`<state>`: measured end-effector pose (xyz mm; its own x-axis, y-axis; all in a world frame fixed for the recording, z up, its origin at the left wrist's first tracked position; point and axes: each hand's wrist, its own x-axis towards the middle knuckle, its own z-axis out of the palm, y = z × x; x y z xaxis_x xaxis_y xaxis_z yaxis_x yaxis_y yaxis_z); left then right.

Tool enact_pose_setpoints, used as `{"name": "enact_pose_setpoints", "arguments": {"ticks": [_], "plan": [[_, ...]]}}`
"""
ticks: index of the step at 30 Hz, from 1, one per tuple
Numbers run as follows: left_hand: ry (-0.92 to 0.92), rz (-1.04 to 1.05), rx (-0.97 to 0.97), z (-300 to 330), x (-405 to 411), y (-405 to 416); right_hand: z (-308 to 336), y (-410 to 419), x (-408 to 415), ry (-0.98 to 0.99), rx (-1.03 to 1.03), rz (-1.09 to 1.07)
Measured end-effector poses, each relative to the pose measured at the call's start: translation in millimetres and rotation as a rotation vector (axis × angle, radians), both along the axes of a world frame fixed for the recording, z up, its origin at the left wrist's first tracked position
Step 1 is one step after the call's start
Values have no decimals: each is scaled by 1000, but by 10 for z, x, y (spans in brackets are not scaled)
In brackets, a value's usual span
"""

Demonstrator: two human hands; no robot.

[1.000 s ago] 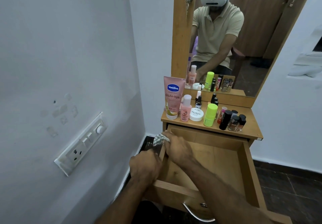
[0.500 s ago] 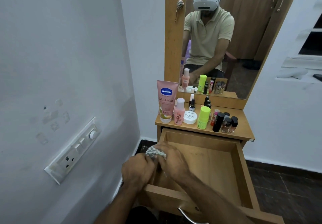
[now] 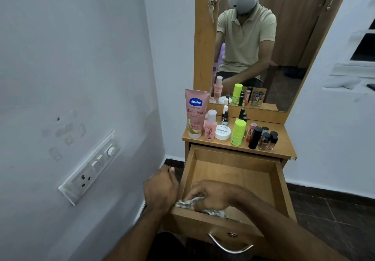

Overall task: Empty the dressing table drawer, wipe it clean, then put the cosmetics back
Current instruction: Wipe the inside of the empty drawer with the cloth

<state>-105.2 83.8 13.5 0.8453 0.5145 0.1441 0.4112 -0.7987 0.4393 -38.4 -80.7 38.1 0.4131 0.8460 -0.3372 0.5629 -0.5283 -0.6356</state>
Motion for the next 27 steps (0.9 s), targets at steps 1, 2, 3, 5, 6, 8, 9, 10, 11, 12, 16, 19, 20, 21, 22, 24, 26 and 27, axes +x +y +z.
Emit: {"name": "enact_pose_setpoints", "arguments": {"ticks": [1,2,3,5,6,8,9,10,11,12,16,19,20,21,22,24,26,27], "plan": [[1,-18,8,-12,4,1,-25,-38,-5,1,-20,-3],[5,-39,9,-19,8,-1,-45,-58,-9,-7,-24,-7],[9,-57,1,-18,10,-1,-58,-57,-14,-23,-20,-1],[13,-88,-23,-21,4,18,-57,-24,-39,-39,7,-3],[9,-106,-24,-27,3,36,-60,-14,-49,-8,40,-29],[-1,-146,-18,-39,6,65,-95,-7,-79,117,120,-119],[0,-167,-13,-37,14,69,-117,-3,-97,161,146,-149],[10,-182,-8,-35,23,67,-130,1,-111,179,155,-155],[21,-187,0,-29,27,62,-134,2,-113,185,143,-148],[29,-186,10,-23,25,61,-119,2,-103,187,113,-133],[54,-192,78,-23,40,50,68,-80,30,221,-163,-78],[66,-223,145,-19,60,26,137,-44,54,197,-274,-66],[71,-235,167,-18,67,20,117,-1,29,177,-252,-72],[73,-244,186,-20,73,18,76,41,-10,173,-209,-94],[76,-250,200,-20,78,18,42,70,-54,181,-163,-132],[81,-251,213,-18,87,13,1,56,-98,197,-123,-184],[93,-251,215,-20,83,15,23,-22,-67,205,-174,-174],[98,-252,212,-25,83,11,50,-69,-32,215,-219,-167]]}}
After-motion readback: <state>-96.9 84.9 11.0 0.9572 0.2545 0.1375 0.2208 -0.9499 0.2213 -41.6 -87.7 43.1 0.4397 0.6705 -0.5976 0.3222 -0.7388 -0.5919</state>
